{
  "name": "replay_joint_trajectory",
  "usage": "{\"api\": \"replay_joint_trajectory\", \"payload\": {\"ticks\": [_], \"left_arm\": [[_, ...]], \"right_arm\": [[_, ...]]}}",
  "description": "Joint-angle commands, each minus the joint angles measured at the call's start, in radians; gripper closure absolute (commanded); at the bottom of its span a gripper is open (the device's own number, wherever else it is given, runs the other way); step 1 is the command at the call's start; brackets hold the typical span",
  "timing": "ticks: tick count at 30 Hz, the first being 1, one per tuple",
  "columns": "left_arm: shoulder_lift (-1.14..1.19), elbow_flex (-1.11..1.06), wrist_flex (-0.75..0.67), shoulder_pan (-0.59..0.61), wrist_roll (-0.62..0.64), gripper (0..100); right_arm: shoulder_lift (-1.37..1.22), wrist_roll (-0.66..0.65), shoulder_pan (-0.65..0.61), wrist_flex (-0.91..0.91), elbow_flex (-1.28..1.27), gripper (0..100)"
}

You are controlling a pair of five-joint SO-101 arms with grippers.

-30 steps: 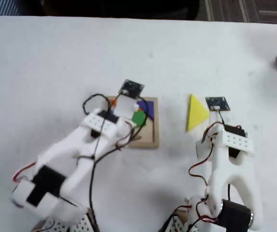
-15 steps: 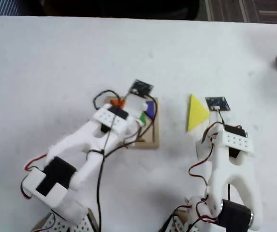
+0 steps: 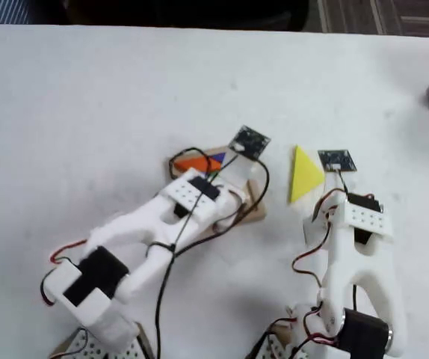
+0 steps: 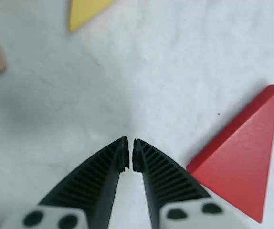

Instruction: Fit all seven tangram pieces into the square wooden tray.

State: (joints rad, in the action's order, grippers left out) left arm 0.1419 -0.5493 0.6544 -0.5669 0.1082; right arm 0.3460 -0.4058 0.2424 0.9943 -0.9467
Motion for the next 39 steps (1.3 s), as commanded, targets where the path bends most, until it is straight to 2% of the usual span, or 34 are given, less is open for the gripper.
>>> {"api": "replay_joint_trajectory", "payload": {"ticks": [1, 5, 10, 15, 25, 31, 39], "left_arm": [[-0.001, 0.040, -0.083, -0.022, 0.011, 98], [0.031, 0.058, -0.123, -0.022, 0.011, 98], [0.134, 0.210, -0.020, -0.021, 0.011, 98], [0.196, 0.293, 0.006, -0.027, 0.011, 98], [0.159, 0.288, 0.005, -0.028, 0.008, 98], [0.019, 0.157, -0.005, -0.045, 0.003, 98], [0.130, 0.210, -0.025, -0.076, 0.005, 98]], "right_arm": [[0.035, -0.014, 0.002, -0.015, 0.005, 98.1], [0.035, -0.014, 0.002, -0.015, 0.005, 98.1], [0.035, -0.014, 0.002, -0.015, 0.005, 98.1], [0.035, -0.014, 0.002, -0.015, 0.005, 98.1], [0.035, -0.014, 0.002, -0.015, 0.005, 98.1], [0.035, -0.014, 0.002, -0.015, 0.005, 98.1], [0.035, -0.014, 0.002, -0.015, 0.005, 98.1]]}}
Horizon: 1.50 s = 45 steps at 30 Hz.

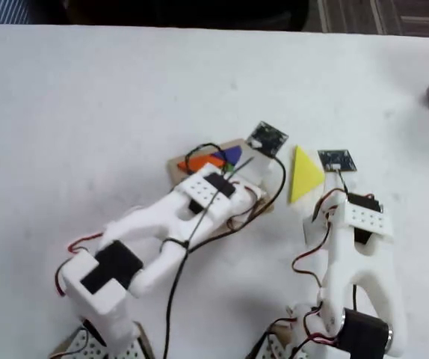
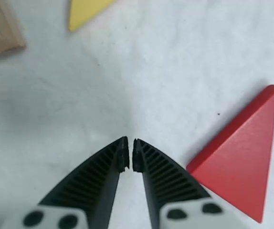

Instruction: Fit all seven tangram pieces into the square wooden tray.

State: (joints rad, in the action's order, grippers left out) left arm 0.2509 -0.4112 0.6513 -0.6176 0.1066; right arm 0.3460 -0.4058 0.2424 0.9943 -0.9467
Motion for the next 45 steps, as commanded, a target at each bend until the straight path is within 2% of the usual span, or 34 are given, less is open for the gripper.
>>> {"api": "replay_joint_trajectory", "payload": {"ticks": [1, 11, 17, 20, 25, 30, 45], "left_arm": [[0.033, 0.086, -0.021, -0.025, 0.008, 98], [0.094, 0.169, -0.029, -0.028, 0.005, 98], [-0.047, 0.100, -0.035, 0.015, 0.005, 98], [-0.104, 0.037, -0.110, 0.053, 0.005, 98], [-0.038, 0.029, -0.195, 0.091, 0.005, 98], [0.059, 0.091, -0.183, 0.113, 0.005, 98], [0.041, 0.095, 0.075, 0.145, 0.003, 98]], "right_arm": [[0.035, -0.014, 0.002, -0.015, 0.005, 98.1], [0.035, -0.014, 0.002, -0.015, 0.005, 98.1], [0.035, -0.014, 0.002, -0.015, 0.005, 98.1], [0.035, -0.014, 0.002, -0.015, 0.005, 98.1], [0.035, -0.018, 0.002, -0.015, 0.005, 98.1], [0.035, -0.037, 0.002, -0.015, 0.003, 98.1], [0.035, -0.038, 0.002, -0.015, 0.003, 98.1]]}}
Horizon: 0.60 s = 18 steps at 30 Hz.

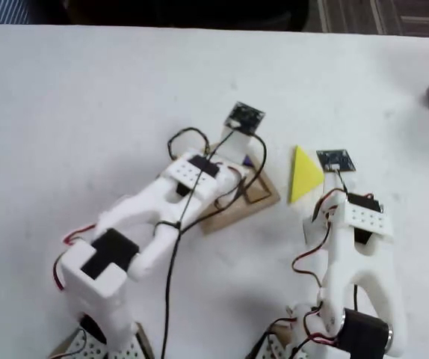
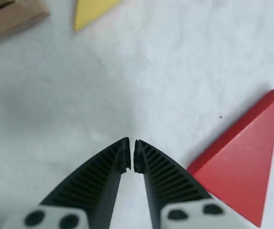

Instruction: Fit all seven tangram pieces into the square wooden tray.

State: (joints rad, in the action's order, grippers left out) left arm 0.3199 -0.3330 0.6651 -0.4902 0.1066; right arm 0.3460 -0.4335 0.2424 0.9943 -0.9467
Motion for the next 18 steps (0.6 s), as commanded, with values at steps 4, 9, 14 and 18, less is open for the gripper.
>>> {"api": "replay_joint_trajectory", "payload": {"ticks": [4, 9, 14, 18], "left_arm": [[-0.031, 0.017, 0.058, 0.019, 0.003, 98], [-0.053, 0.018, 0.058, 0.045, 0.003, 98], [-0.102, 0.017, 0.055, 0.090, 0.003, 98], [-0.102, 0.017, 0.055, 0.128, 0.003, 98]], "right_arm": [[0.035, -0.011, 0.002, -0.015, 0.003, 98.1], [0.035, -0.011, 0.002, -0.015, 0.003, 98.1], [0.035, -0.011, 0.002, -0.015, 0.003, 98.1], [0.035, -0.012, 0.002, -0.015, 0.003, 98.1]]}}
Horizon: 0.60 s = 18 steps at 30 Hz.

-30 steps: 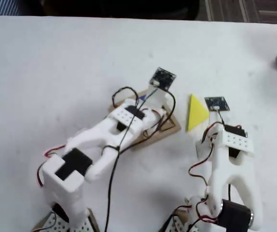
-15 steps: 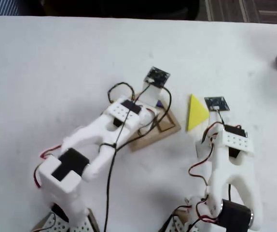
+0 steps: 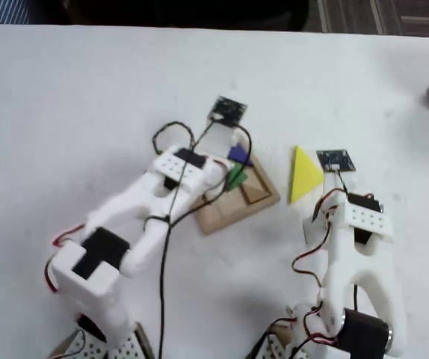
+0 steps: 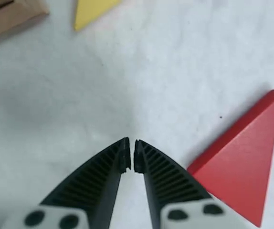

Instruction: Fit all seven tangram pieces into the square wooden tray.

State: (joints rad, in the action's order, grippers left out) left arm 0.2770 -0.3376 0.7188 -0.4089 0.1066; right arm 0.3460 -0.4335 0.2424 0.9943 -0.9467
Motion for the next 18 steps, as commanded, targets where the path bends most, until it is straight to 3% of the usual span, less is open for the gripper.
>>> {"api": "replay_joint_trajectory", "payload": {"ticks": [1, 7, 18], "left_arm": [[-0.059, 0.021, 0.002, 0.058, 0.003, 98], [-0.058, 0.021, -0.026, 0.094, 0.003, 98], [-0.067, -0.075, -0.025, -0.016, 0.003, 98]], "right_arm": [[0.035, -0.012, 0.002, -0.015, 0.003, 98.1], [0.035, -0.012, 0.002, -0.015, 0.003, 98.1], [0.035, -0.012, 0.002, -0.015, 0.003, 98.1]]}}
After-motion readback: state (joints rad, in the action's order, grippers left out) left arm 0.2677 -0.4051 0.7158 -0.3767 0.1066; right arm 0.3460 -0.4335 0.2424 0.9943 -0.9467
